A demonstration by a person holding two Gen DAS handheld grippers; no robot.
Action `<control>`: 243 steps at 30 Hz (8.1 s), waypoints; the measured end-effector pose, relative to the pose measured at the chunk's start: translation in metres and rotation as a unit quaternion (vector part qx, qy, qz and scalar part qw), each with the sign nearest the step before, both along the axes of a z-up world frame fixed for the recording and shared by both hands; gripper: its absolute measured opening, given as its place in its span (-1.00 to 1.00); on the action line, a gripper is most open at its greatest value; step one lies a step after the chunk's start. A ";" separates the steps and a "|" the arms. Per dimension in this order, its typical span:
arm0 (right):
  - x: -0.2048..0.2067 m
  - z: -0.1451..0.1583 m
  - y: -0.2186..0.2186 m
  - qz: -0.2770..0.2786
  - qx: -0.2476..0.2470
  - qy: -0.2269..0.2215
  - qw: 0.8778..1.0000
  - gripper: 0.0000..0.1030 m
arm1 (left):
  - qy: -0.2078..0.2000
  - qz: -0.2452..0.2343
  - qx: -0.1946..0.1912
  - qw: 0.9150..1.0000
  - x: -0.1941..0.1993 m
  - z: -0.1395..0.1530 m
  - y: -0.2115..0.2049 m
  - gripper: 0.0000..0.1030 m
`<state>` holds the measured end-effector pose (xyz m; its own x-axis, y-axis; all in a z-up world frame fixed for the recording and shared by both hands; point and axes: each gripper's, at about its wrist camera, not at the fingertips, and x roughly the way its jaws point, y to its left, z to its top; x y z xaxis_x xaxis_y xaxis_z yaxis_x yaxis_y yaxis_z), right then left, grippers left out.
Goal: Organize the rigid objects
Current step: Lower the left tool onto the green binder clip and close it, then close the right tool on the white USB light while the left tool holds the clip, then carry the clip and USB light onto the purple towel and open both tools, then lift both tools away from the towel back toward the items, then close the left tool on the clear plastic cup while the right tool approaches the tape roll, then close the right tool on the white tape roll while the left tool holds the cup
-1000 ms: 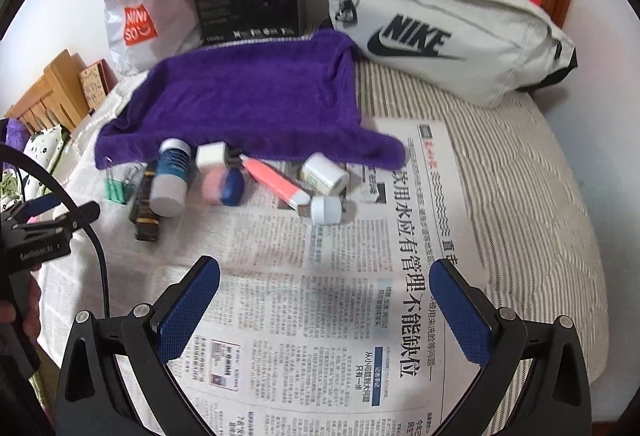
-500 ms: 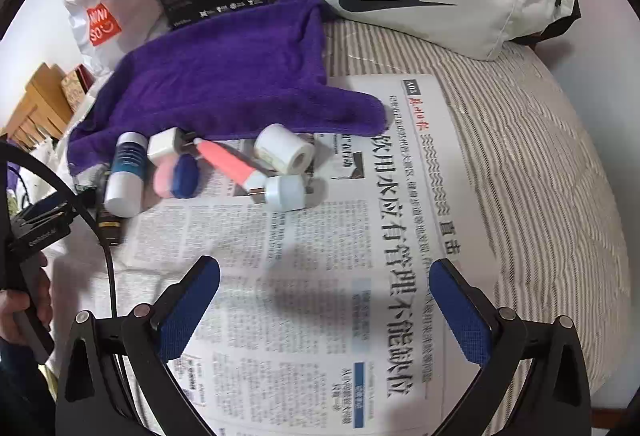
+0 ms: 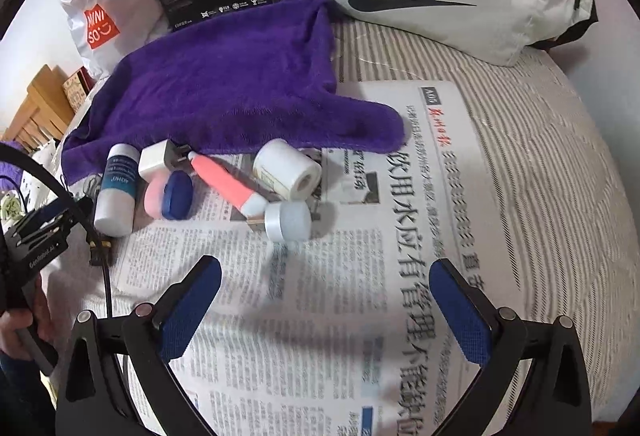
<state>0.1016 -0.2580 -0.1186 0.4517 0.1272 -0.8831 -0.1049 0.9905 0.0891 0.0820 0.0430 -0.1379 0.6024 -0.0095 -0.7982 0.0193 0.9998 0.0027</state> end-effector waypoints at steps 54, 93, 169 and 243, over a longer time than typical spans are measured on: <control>0.003 0.014 0.015 0.049 -0.001 -0.034 0.998 -0.31 | 0.023 0.018 -0.046 0.999 -0.016 0.027 0.007 -0.24; 0.167 0.020 0.065 0.079 0.022 -0.063 0.995 -0.31 | 0.000 -0.007 -0.052 0.999 0.145 0.048 0.028 -0.24; -0.005 0.024 -0.001 0.041 0.029 -0.016 0.999 0.32 | 0.049 0.011 0.007 0.999 0.023 0.015 -0.019 0.20; 0.048 -0.011 -0.009 0.078 0.003 -0.023 0.997 -0.38 | 0.038 -0.027 -0.012 0.999 0.025 0.006 -0.022 -0.50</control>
